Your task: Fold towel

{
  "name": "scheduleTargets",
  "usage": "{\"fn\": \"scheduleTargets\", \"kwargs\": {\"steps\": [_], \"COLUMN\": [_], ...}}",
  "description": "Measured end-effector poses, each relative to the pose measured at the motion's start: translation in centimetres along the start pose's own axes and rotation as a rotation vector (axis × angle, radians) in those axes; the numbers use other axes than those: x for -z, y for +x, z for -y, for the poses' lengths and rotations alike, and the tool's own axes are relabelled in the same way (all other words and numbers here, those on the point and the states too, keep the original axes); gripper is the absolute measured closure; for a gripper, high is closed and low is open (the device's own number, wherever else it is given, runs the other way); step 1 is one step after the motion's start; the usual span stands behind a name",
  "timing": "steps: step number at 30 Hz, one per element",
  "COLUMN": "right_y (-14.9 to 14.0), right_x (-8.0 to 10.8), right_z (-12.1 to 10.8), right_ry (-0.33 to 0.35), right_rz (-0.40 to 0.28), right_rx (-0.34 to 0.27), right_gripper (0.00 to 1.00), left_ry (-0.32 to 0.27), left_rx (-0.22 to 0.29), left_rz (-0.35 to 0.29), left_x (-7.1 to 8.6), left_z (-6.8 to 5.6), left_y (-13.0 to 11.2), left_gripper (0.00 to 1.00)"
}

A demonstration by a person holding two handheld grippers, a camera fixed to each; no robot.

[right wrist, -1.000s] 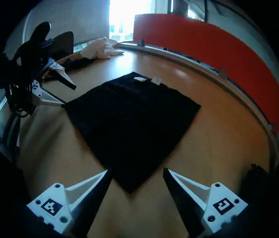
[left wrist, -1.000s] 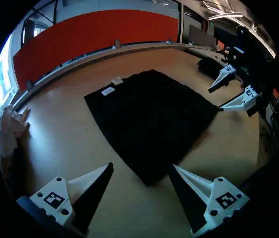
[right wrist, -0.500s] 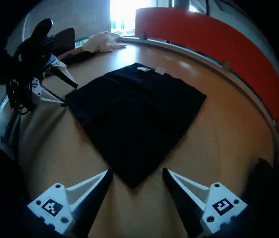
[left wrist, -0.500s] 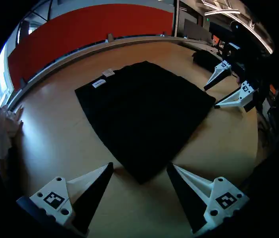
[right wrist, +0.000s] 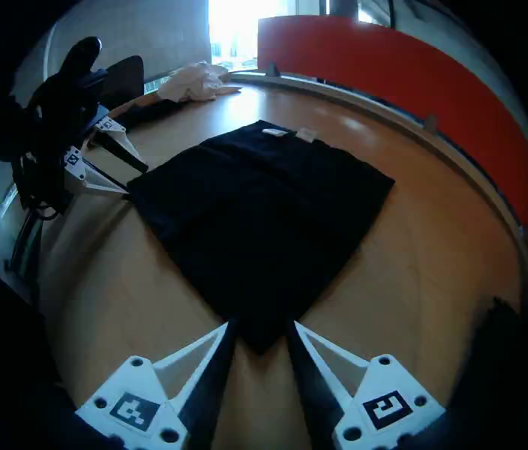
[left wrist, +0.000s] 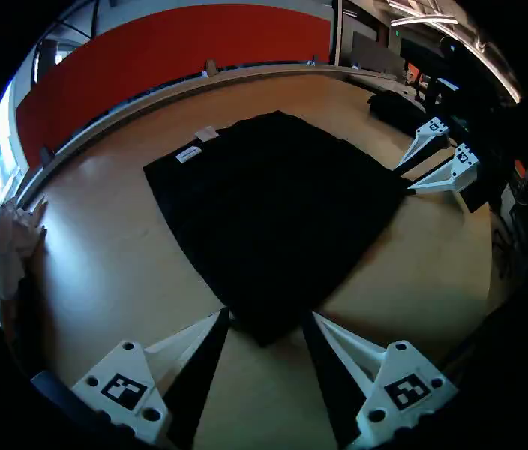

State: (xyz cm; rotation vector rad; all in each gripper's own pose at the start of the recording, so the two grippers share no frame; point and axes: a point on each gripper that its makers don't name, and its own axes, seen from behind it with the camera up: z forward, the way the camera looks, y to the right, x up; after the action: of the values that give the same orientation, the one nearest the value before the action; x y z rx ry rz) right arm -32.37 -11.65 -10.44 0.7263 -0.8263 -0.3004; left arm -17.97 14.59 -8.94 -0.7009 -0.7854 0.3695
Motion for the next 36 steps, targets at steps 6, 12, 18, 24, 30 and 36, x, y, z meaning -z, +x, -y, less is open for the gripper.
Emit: {"fn": "scheduleTargets", "kwargs": {"steps": [6, 12, 18, 24, 30, 36], "right_y": [0.1, 0.3, 0.6, 1.2, 2.3, 3.3], "right_x": [-0.1, -0.2, 0.0, 0.8, 2.6, 4.9], "right_z": [0.0, 0.5, 0.7, 0.7, 0.7, 1.1], "right_ry": [0.000, 0.019, 0.022, 0.021, 0.013, 0.015], "right_rz": [0.006, 0.011, 0.004, -0.010, -0.036, -0.056], "right_rx": [-0.027, -0.015, -0.011, -0.014, -0.025, -0.032], "right_gripper": [0.75, 0.81, 0.83, 0.83, 0.84, 0.84], "left_ry": [0.008, 0.022, 0.022, 0.014, 0.004, -0.014], "left_rx": [0.010, 0.017, 0.039, 0.064, 0.097, 0.112], "left_rz": [0.015, 0.026, 0.029, 0.025, 0.013, 0.001], "left_x": [0.0, -0.1, 0.1, 0.9, 2.6, 4.6], "left_z": [-0.1, 0.0, 0.0, -0.3, -0.9, -1.6], "left_y": [0.0, 0.1, 0.2, 0.7, 1.9, 3.3], "left_gripper": [0.64, 0.82, 0.88, 0.88, 0.88, 0.88]}}
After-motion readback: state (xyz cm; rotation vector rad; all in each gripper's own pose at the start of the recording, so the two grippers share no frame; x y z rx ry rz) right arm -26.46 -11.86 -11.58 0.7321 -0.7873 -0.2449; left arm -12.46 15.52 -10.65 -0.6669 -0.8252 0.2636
